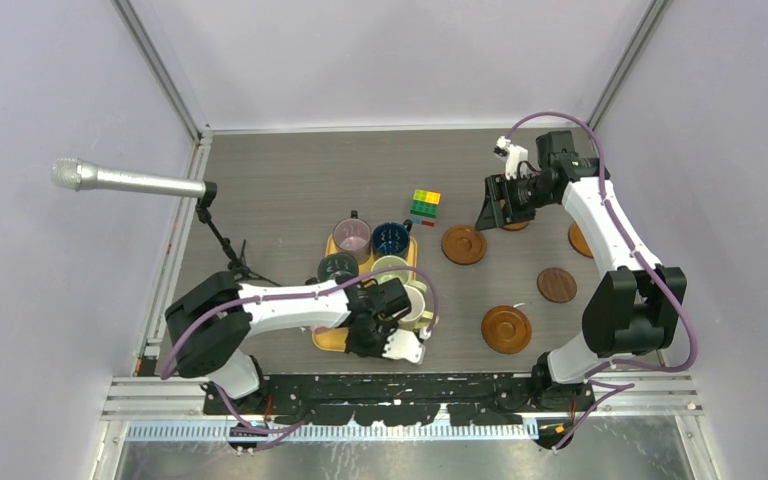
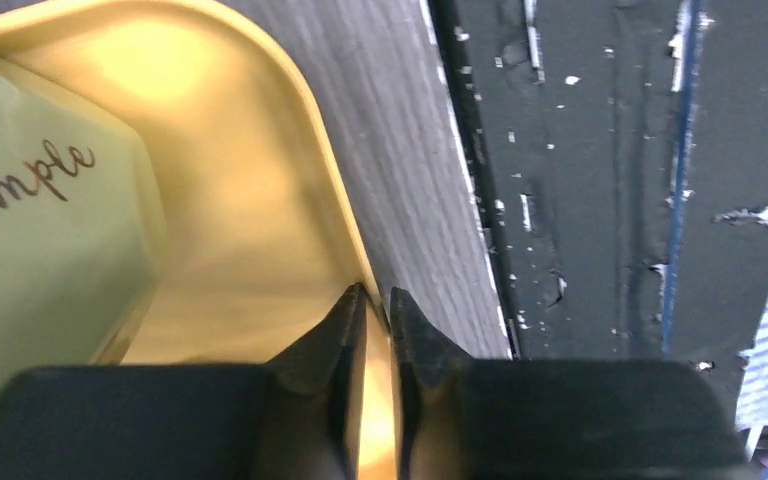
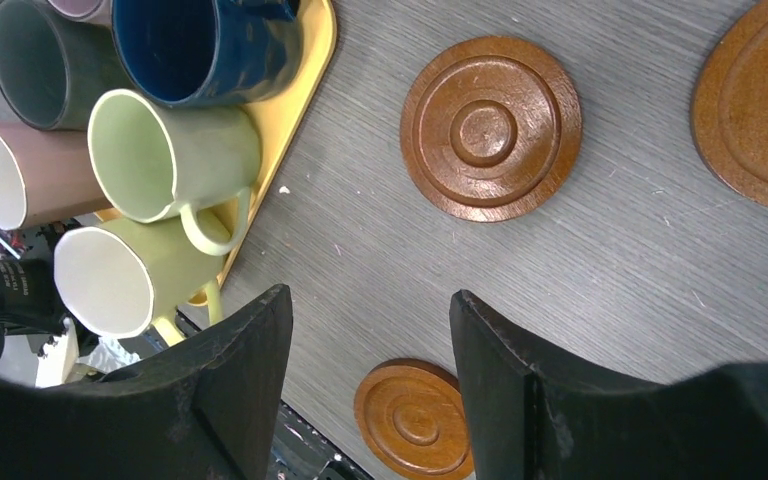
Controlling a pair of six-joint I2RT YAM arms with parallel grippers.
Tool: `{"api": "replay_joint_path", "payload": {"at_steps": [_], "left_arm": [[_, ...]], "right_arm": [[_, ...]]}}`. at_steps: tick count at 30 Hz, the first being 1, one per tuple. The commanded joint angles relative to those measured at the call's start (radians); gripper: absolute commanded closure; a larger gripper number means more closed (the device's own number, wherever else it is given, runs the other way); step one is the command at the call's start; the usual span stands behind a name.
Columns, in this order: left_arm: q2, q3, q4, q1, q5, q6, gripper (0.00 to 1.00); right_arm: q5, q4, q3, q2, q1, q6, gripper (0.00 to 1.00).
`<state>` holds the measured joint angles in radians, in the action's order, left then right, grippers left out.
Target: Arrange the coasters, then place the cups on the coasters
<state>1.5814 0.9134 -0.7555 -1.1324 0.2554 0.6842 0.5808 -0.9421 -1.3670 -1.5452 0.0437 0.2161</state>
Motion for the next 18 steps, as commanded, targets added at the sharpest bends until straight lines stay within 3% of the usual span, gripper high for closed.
{"api": "replay_joint_path", "payload": {"at_steps": [1, 5, 9, 13, 18], "left_arm": [[-0.025, -0.003, -0.194, -0.027, 0.175, -0.045, 0.76], [-0.038, 0.068, -0.247, -0.028, 0.140, -0.043, 0.52], [-0.083, 0.165, -0.348, -0.027, 0.149, -0.040, 0.20], [-0.137, 0.234, -0.420, -0.011, 0.153, -0.038, 0.08], [-0.195, 0.337, -0.504, 0.075, 0.190, -0.064, 0.05]], "right_arm": [[0.047, 0.038, -0.026, 0.000, 0.007, 0.022, 0.36], [0.066, 0.059, -0.037, -0.001, 0.010, 0.068, 0.35], [0.077, 0.064, -0.082, -0.026, 0.021, 0.147, 0.32], [0.113, 0.082, -0.111, -0.061, 0.051, 0.227, 0.31], [0.123, 0.079, -0.134, -0.102, 0.132, 0.413, 0.30]]}}
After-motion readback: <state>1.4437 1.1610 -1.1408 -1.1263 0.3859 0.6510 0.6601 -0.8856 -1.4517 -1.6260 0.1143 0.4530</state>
